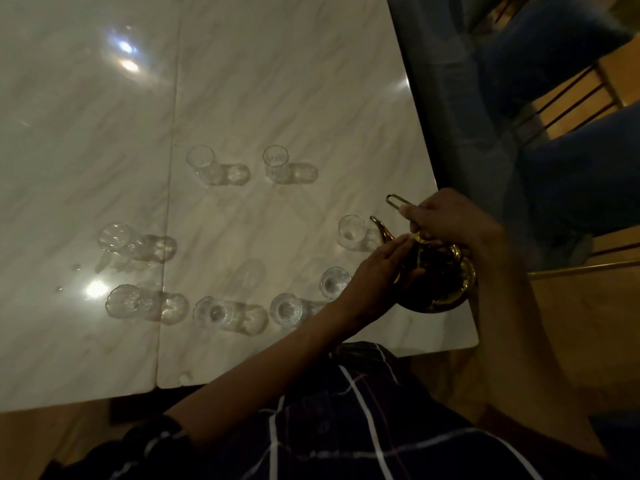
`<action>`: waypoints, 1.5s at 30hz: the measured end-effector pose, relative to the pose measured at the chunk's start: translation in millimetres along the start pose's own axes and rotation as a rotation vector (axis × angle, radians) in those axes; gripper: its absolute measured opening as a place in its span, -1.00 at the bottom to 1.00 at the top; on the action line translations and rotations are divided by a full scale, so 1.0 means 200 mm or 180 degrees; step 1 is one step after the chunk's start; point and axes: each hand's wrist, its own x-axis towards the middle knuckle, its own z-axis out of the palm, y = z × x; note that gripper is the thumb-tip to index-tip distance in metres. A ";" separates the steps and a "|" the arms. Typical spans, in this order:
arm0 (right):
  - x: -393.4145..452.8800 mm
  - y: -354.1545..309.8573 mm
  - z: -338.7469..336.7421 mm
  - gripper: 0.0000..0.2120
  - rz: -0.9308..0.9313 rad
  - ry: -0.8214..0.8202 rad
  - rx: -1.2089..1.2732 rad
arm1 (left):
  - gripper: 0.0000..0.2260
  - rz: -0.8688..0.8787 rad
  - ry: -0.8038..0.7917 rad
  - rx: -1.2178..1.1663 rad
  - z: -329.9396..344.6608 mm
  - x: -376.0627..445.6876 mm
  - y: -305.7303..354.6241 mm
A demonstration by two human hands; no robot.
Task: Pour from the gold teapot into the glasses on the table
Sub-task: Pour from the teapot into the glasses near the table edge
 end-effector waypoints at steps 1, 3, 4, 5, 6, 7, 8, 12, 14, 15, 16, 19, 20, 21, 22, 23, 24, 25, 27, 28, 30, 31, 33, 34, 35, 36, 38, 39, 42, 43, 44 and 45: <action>0.00 0.00 0.00 -0.63 -0.0005 0.0003 -0.0010 | -0.50 0.0023 0.0011 -0.0010 -0.01 0.00 0.00; 0.00 0.00 0.00 -0.63 -0.0009 0.0015 0.0010 | -0.50 0.0046 0.0015 -0.0018 -0.01 0.00 0.01; 0.00 0.00 0.00 -0.63 -0.0007 0.0021 0.0027 | -0.50 0.0037 0.0009 -0.0014 -0.01 0.00 0.01; 0.00 0.00 0.00 -0.63 -0.0003 0.0027 0.0038 | -0.49 0.0017 -0.0005 -0.0008 0.00 0.00 0.00; 0.00 0.00 0.00 -0.63 0.0000 0.0031 0.0050 | -0.49 0.0002 -0.0012 -0.0004 0.00 0.00 0.00; 0.00 0.00 0.00 -0.64 0.0000 0.0031 0.0064 | -0.49 0.0003 -0.0010 0.0002 0.00 0.00 0.01; 0.00 0.00 -0.01 -0.64 -0.0001 0.0028 0.0073 | -0.50 0.0020 0.0004 0.0007 0.00 0.00 0.01; -0.01 0.00 -0.01 -0.63 -0.0016 0.0034 0.0081 | -0.51 0.0056 0.0024 -0.0014 -0.01 0.01 0.02; -0.01 0.00 -0.01 -0.63 -0.0025 0.0030 0.0111 | -0.50 0.0014 -0.0004 -0.0042 0.00 0.01 0.01; -0.01 0.00 -0.01 -0.63 -0.0024 0.0024 0.0123 | -0.50 0.0001 -0.0014 -0.0049 0.00 0.01 0.01; -0.01 0.00 -0.01 -0.63 -0.0023 0.0021 0.0129 | -0.50 -0.0004 -0.0014 -0.0051 0.00 0.01 0.01; -0.01 0.00 -0.01 -0.63 -0.0024 0.0016 0.0105 | -0.50 0.0019 -0.0025 -0.0046 0.00 0.01 0.01; -0.01 0.00 -0.01 -0.63 -0.0023 0.0021 0.0104 | -0.50 0.0032 -0.0021 -0.0037 0.00 0.01 0.01; -0.01 0.01 -0.01 -0.63 -0.0026 0.0034 0.0100 | -0.50 0.0033 -0.0014 -0.0033 0.00 0.01 0.01; -0.01 0.01 -0.01 -0.63 -0.0032 0.0046 0.0087 | -0.50 0.0029 -0.0010 -0.0029 0.00 0.01 0.01; -0.01 0.01 -0.01 -0.63 -0.0037 0.0054 0.0067 | -0.50 0.0033 -0.0008 -0.0017 0.00 0.01 0.00; -0.01 0.01 -0.01 -0.63 -0.0039 0.0054 0.0048 | -0.50 0.0046 -0.0008 -0.0010 0.00 0.01 0.00; -0.01 0.01 -0.01 -0.63 -0.0042 0.0054 0.0030 | -0.51 0.0056 -0.0008 -0.0005 0.00 0.01 0.00; -0.01 0.01 -0.01 -0.63 -0.0058 0.0040 -0.0012 | -0.51 0.0062 -0.0001 0.0001 0.00 0.01 0.00; -0.01 0.00 -0.01 -0.62 -0.0062 0.0027 -0.0023 | -0.51 0.0064 0.0009 -0.0002 -0.01 0.01 0.00; -0.01 0.00 -0.01 -0.62 -0.0044 0.0014 0.0007 | -0.51 0.0063 0.0034 -0.0017 -0.01 0.01 0.01; -0.01 0.00 -0.01 -0.62 -0.0038 0.0020 0.0017 | -0.51 0.0061 0.0036 -0.0024 -0.01 0.01 0.01; -0.02 0.00 -0.01 -0.63 -0.0038 0.0042 -0.0004 | -0.51 0.0051 0.0024 -0.0023 -0.01 0.01 0.01; -0.02 0.00 -0.01 -0.63 -0.0040 0.0049 -0.0011 | -0.51 0.0043 0.0021 -0.0019 -0.01 0.01 0.01; -0.02 0.00 -0.01 -0.63 -0.0040 0.0055 -0.0004 | -0.51 0.0044 0.0024 -0.0015 -0.01 0.01 0.01; -0.02 0.00 -0.01 -0.63 -0.0034 0.0056 0.0015 | -0.51 0.0057 0.0028 -0.0009 0.00 0.00 0.01; -0.02 0.01 -0.01 -0.63 -0.0027 0.0048 0.0050 | -0.51 0.0068 0.0022 -0.0022 0.00 0.01 0.01; -0.02 0.01 -0.01 -0.63 -0.0033 0.0048 0.0048 | -0.51 0.0061 0.0012 -0.0030 0.00 0.01 0.01; -0.02 0.01 -0.02 -0.63 -0.0039 0.0055 0.0064 | -0.51 0.0073 0.0009 -0.0015 0.01 0.01 0.01; -0.02 0.02 -0.02 -0.63 -0.0032 0.0045 0.0090 | -0.51 0.0082 0.0012 -0.0008 0.01 0.01 0.00; -0.02 0.02 -0.02 -0.63 -0.0026 0.0034 0.0105 | -0.52 0.0097 0.0017 -0.0005 0.01 0.01 0.00; -0.02 0.02 -0.02 -0.63 -0.0027 0.0031 0.0099 | -0.52 0.0111 0.0025 -0.0012 0.01 0.01 0.01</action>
